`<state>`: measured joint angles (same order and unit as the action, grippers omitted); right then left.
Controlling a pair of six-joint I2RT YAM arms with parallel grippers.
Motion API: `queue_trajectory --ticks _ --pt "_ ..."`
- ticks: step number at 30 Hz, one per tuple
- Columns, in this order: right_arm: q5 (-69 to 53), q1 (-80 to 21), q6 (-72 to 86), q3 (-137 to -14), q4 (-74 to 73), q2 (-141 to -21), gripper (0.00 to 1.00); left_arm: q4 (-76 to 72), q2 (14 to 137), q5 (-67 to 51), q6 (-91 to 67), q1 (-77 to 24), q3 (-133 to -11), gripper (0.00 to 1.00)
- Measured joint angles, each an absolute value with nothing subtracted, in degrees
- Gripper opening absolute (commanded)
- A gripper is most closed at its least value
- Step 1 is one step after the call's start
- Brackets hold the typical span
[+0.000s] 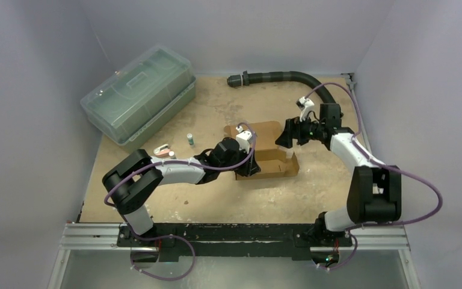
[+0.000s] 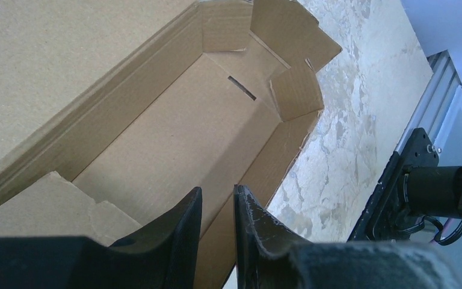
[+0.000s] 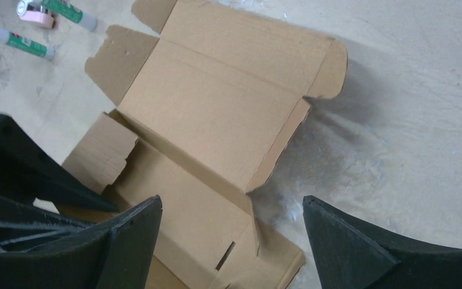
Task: Fold the paper box
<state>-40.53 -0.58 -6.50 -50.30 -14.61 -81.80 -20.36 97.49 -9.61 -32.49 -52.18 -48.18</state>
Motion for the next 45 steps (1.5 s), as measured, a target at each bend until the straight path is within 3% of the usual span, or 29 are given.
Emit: queue_trajectory --ticks 5,12,15,19,21,30,36,38,43,45 --pt "-42.96 -0.56 -6.04 -56.58 -14.33 -89.17 0.68 -20.53 97.47 -9.47 -32.58 -52.31 -47.88 0.25" --pt "-42.85 -1.52 -4.67 -57.74 -14.33 -95.94 0.52 -20.6 97.47 -9.13 -32.62 -52.53 -47.88 0.26" --pt "-41.6 -2.72 -3.81 -57.74 -13.5 -95.92 0.39 -20.69 97.49 -9.1 -33.28 -52.56 -47.88 0.26" --pt "-39.7 -3.75 -2.52 -57.6 -11.18 -95.92 0.1 -20.93 97.49 -8.93 -33.52 -52.58 -47.88 0.28" --pt "-38.94 -3.81 -1.72 -57.1 -9.67 -95.83 0.02 -20.97 97.49 -8.86 -33.58 -52.58 -47.88 0.29" --pt "-38.06 -3.79 1.58 -49.47 -2.31 -89.25 0.0 -18.68 95.42 -6.94 -33.71 -52.58 -49.17 0.41" --pt "-38.92 -3.46 3.03 -44.27 5.02 -82.61 0.0 -18.11 84.62 -2.44 -33.85 -52.58 -47.75 0.52" --pt "-39.72 -3.09 3.7 -42.41 7.79 -80.79 0.0 -18.92 77.45 0.45 -33.98 -52.58 -44.38 0.59" --pt "-41.6 -2.42 5.69 -38.24 13.98 -77.03 0.0 -21.5 55.9 9.39 -37.15 -52.58 -29.87 0.9" --pt "-42.44 -2.22 6.42 -37.32 16.19 -76.4 0.0 -22.22 49.28 12.78 -39.57 -52.56 -23.75 0.92"
